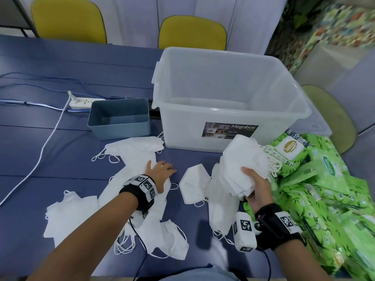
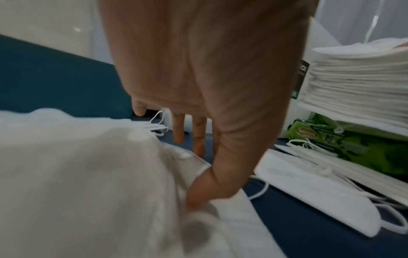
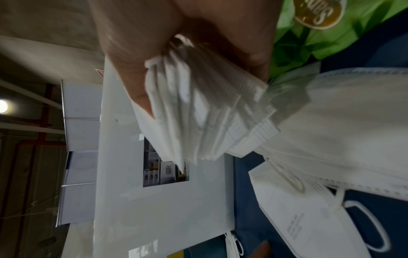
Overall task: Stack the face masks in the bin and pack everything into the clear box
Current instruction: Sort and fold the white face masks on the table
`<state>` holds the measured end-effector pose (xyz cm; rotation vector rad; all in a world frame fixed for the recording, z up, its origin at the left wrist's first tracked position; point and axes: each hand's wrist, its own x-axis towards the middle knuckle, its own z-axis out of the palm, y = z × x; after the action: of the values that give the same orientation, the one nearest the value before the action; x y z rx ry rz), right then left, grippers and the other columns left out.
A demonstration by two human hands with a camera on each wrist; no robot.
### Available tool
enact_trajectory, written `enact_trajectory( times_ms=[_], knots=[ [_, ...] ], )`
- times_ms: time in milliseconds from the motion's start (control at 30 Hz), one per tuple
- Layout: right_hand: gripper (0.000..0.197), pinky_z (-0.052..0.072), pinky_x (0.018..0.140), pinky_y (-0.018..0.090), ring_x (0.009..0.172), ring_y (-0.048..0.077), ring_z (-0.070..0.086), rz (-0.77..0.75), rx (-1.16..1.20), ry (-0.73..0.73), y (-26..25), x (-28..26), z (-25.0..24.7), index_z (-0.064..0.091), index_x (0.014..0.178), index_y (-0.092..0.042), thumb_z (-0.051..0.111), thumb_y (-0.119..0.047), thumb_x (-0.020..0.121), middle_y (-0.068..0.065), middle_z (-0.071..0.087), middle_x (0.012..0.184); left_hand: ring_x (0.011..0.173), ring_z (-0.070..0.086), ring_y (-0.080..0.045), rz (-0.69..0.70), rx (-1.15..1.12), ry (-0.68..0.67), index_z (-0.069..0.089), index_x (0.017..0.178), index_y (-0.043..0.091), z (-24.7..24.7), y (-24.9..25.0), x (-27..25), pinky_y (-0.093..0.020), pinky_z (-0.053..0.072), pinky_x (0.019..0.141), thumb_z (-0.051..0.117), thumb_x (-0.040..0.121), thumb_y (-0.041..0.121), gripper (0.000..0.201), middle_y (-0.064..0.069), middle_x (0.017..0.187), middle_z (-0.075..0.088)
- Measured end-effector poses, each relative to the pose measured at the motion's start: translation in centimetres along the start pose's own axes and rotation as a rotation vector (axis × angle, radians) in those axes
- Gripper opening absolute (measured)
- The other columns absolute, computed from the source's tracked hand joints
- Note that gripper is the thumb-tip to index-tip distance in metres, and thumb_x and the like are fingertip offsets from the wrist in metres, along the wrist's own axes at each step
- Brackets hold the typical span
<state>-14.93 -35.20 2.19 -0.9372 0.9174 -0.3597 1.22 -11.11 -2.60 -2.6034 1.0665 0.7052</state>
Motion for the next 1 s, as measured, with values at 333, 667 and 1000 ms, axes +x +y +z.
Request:
enact_trajectory(
  times_ms=[333, 667, 1000],
  knots=[
    [0.046, 0.049, 0.09, 0.051, 0.101, 0.029, 0.066, -0.007, 0.017, 0.02, 0.1, 0.0, -0.2, 0.062, 0.121, -0.005, 0.072, -0.005, 0.076, 0.01, 0.07, 0.114, 0.12, 0.043, -0.022, -0.001, -0.013, 0.18, 0.057, 0.117, 0.027, -3.1, -1.5, 1.5, -0.039, 0.028, 0.1, 0.06, 0.087, 0.038, 0.032, 0.0, 0.124, 0.051],
    [0.048, 0.052, 0.08, 0.043, 0.096, 0.027, 0.067, 0.002, 0.011, 0.018, -0.1, -0.1, 0.1, 0.062, 0.121, -0.008, 0.074, -0.008, 0.075, 0.008, 0.071, 0.112, 0.102, 0.058, -0.028, -0.144, -1.087, 0.41, 0.06, 0.108, -0.001, -4.7, 1.9, 2.4, -0.026, 0.036, 0.074, 0.057, 0.094, 0.022, 0.027, -0.013, 0.109, 0.063],
    [0.045, 0.052, 0.086, 0.046, 0.102, 0.028, 0.067, -0.01, 0.03, 0.002, -0.5, -0.2, -0.4, 0.063, 0.121, -0.006, 0.071, -0.005, 0.076, 0.009, 0.07, 0.113, 0.121, 0.043, -0.034, -0.405, -0.735, 0.19, 0.037, 0.129, 0.005, -0.3, 7.2, 3.0, -0.036, 0.035, 0.1, 0.072, 0.079, 0.041, 0.071, -0.016, 0.132, 0.035]
  ],
)
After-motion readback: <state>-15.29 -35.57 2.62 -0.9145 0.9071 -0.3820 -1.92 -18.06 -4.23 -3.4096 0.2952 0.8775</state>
